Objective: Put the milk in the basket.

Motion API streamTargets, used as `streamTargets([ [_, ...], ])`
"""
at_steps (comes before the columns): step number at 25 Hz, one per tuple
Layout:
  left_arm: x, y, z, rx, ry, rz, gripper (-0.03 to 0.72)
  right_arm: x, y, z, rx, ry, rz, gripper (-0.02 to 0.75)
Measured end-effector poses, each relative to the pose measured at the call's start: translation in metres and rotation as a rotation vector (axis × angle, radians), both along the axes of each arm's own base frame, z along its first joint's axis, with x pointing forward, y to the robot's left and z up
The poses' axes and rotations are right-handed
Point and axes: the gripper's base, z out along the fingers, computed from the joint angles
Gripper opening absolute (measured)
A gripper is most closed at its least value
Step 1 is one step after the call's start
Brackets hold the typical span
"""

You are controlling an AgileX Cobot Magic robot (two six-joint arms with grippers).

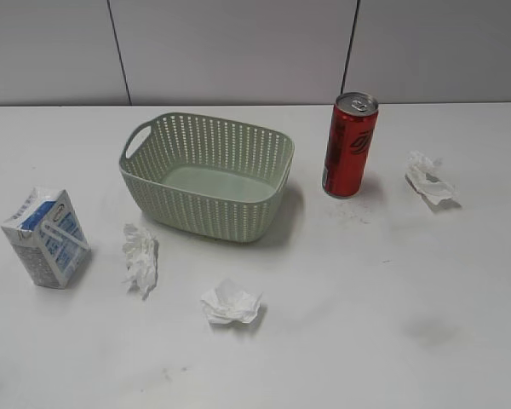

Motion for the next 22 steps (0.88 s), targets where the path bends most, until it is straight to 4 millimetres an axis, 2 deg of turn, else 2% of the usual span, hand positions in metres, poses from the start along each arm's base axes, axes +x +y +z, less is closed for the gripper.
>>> streamTargets([
  [22, -0.0001, 0.0037, -0.0002, 0.039, 0.003, 0.025, 0.646, 0.0000, 0.0000, 0.0000, 0.000, 0.000, 0.000, 0.588],
])
